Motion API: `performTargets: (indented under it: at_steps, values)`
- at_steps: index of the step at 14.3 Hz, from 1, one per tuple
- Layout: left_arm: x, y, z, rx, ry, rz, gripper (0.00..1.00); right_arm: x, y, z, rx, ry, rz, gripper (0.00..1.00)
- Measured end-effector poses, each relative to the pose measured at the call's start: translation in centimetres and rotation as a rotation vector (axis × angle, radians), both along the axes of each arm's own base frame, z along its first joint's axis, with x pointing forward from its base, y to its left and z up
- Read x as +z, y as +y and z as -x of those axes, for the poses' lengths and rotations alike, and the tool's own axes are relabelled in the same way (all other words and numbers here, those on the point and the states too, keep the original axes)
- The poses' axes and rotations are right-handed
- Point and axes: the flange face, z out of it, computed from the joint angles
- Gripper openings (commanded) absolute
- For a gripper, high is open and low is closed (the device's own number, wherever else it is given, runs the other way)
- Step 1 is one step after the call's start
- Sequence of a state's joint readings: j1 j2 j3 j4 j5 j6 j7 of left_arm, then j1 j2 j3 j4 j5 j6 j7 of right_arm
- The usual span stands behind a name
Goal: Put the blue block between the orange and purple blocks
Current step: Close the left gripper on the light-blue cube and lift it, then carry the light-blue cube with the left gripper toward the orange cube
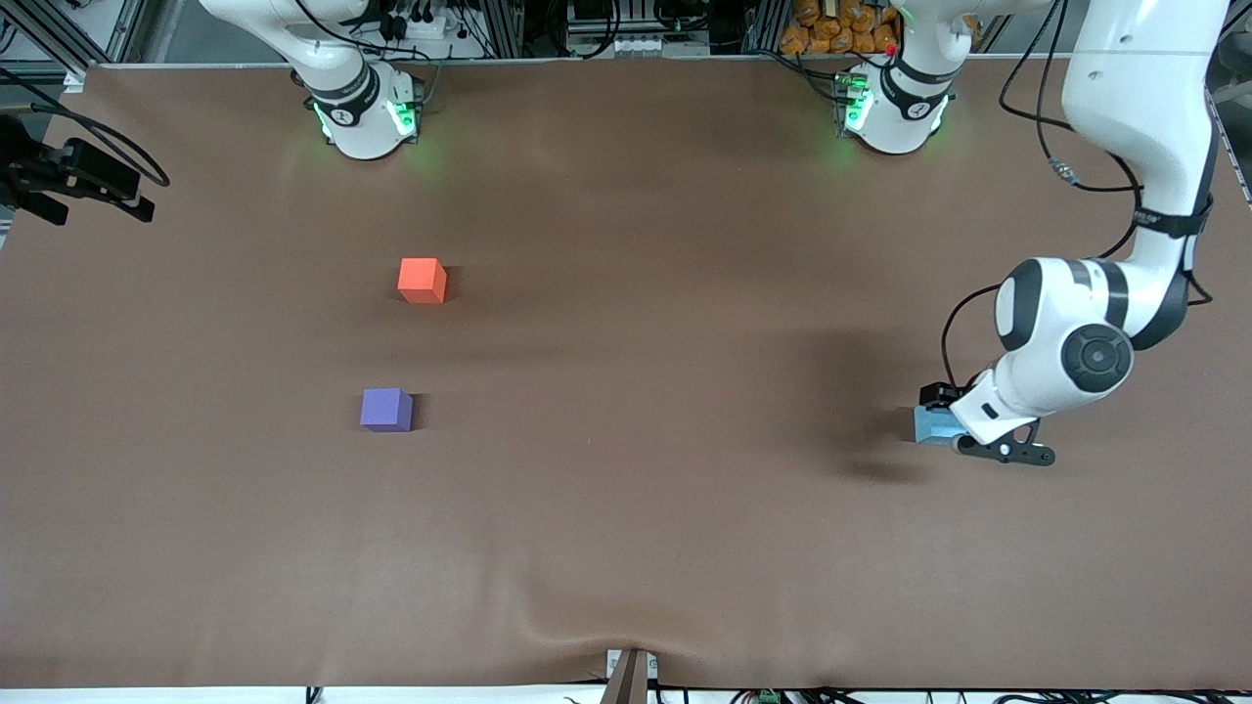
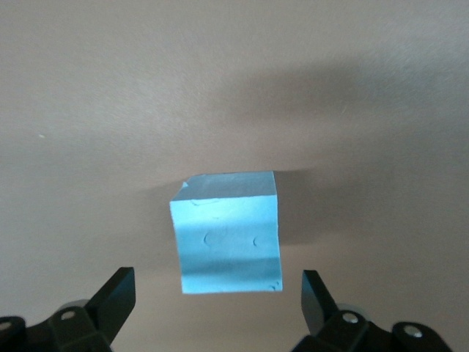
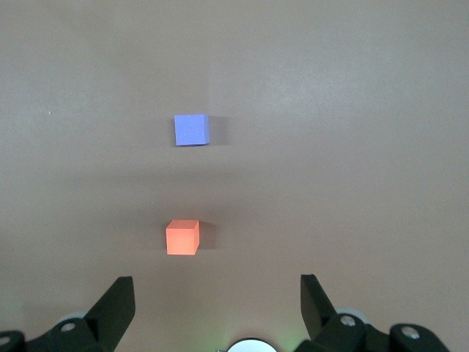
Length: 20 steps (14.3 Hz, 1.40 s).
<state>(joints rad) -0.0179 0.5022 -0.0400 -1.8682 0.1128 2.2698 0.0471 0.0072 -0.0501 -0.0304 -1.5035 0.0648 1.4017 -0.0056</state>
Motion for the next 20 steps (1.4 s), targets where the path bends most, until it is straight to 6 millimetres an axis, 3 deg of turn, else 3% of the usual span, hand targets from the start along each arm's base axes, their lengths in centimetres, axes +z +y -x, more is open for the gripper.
performTargets:
  at_steps: [4,9,10,11,12,15,17,20]
  values:
    - [-1.3,1.0,-0.1,0.015,0.009,0.000,1.00,0.0,0.0,0.0,0.000,0.002,0.000,1.00]
    - [-4.0,0.2,-1.7,0.005,0.001,0.009,1.00,-0.2,0.0,0.1,0.001,0.014,0.000,1.00]
    - [-4.4,0.1,-1.9,0.004,0.003,0.010,0.75,-0.2,0.0,0.1,0.001,0.015,0.000,1.00]
    - [-4.7,0.0,-2.0,0.003,0.005,0.010,0.28,-0.2,0.0,0.1,0.001,0.016,0.000,1.00]
    - [-4.8,0.0,-2.1,0.004,0.006,0.010,0.00,-0.2,0.0,0.2,0.001,0.017,0.000,1.00]
    - [-4.6,0.2,-2.4,0.006,-0.001,0.011,0.00,-0.3,0.0,0.2,0.000,0.021,0.000,1.00]
    - [-3.2,0.4,-2.8,0.010,-0.007,0.008,0.00,-0.4,0.0,0.2,0.000,0.023,0.000,1.00]
    - [2.1,0.5,-3.2,0.015,-0.010,-0.002,0.00,-0.5,-0.1,0.2,-0.001,0.024,-0.001,1.00]
